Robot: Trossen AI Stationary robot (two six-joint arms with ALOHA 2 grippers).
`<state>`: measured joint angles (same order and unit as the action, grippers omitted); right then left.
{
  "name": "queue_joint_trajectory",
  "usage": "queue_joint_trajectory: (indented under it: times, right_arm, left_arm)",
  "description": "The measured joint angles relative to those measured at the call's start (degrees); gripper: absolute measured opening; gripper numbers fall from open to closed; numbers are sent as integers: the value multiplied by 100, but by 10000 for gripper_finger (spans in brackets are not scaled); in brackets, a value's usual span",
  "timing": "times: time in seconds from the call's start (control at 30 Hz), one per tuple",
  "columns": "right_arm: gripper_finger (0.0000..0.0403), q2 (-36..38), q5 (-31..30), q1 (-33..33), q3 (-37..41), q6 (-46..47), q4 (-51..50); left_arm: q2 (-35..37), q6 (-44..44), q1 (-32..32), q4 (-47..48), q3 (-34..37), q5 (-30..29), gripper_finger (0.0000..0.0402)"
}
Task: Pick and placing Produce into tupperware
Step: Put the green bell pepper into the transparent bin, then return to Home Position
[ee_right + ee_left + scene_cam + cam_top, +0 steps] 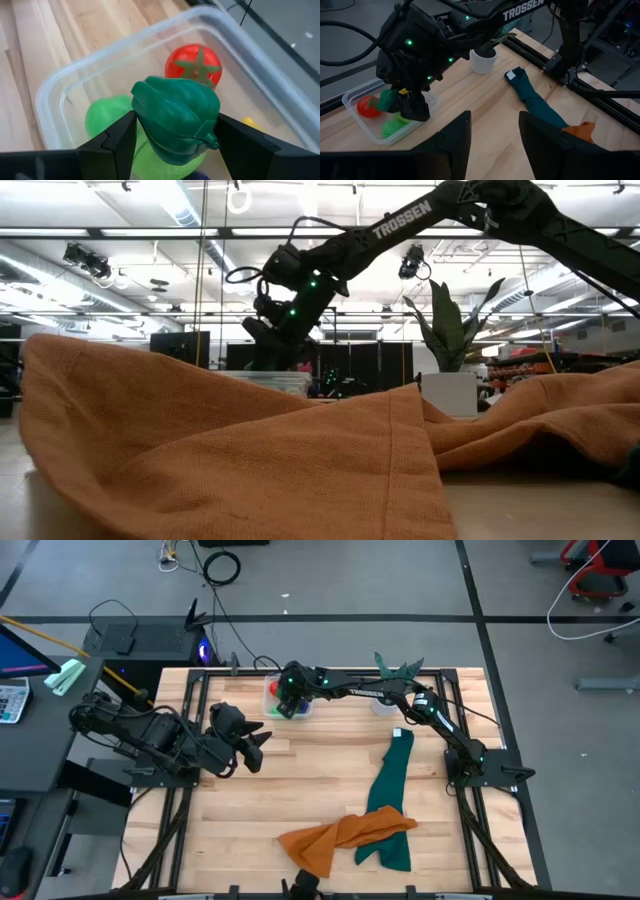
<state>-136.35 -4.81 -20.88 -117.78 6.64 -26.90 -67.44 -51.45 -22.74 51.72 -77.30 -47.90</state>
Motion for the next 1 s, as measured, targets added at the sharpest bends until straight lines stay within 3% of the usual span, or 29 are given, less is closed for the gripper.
queue_joint_trajectory:
  times: [0.57, 1.0]
  right_arm:
    - [237, 2, 202, 2, 2, 111, -76]
    - [232, 291, 198, 34, -5, -106, -214]
  left_arm:
    - [0, 1, 0, -2, 0, 22, 172]
    - [0, 21, 0, 3, 0, 24, 172]
